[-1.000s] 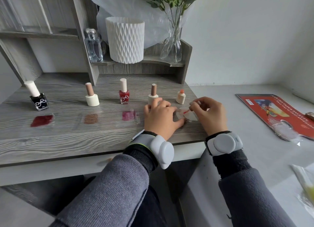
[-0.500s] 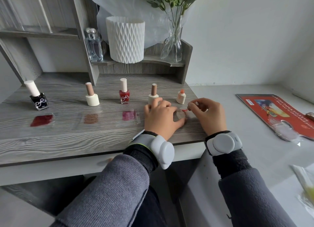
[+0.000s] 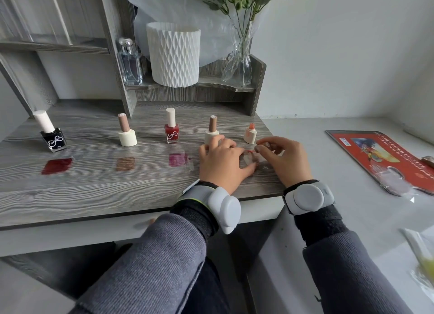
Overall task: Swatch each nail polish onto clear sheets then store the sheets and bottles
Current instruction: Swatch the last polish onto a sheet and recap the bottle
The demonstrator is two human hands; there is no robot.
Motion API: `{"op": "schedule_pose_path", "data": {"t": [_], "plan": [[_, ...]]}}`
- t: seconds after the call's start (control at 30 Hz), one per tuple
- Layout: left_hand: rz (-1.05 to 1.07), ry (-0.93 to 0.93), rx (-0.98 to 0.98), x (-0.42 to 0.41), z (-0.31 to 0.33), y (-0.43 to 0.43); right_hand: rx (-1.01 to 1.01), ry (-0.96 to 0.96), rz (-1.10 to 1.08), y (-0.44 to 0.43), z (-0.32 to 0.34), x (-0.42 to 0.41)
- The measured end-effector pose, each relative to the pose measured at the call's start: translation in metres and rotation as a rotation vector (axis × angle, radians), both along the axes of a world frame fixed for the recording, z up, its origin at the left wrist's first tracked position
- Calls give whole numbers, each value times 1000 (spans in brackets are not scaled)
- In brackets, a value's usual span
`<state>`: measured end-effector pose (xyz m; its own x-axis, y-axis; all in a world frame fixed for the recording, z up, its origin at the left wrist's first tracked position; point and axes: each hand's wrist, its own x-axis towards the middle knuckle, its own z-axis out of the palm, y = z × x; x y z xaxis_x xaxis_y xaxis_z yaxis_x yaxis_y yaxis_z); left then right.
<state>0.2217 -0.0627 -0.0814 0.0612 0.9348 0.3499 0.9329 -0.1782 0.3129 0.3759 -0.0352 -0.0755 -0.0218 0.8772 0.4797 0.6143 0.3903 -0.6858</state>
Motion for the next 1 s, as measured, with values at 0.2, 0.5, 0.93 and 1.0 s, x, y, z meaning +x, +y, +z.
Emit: {"op": "schedule_pose_path", "data": {"t": [0.2,0.5,0.93,1.0], "plan": [[0,1,-3,0,0,0,36,121,-85,-1,2,2],[1,-3,4,0,0,0,23,106,-141,1,-1,3],[-4,12,17,0,1,-2,-3,164,-147,-1,1,2],[-13,14,44,0,2,-2,-2,166,-137,-1,2,1]]}}
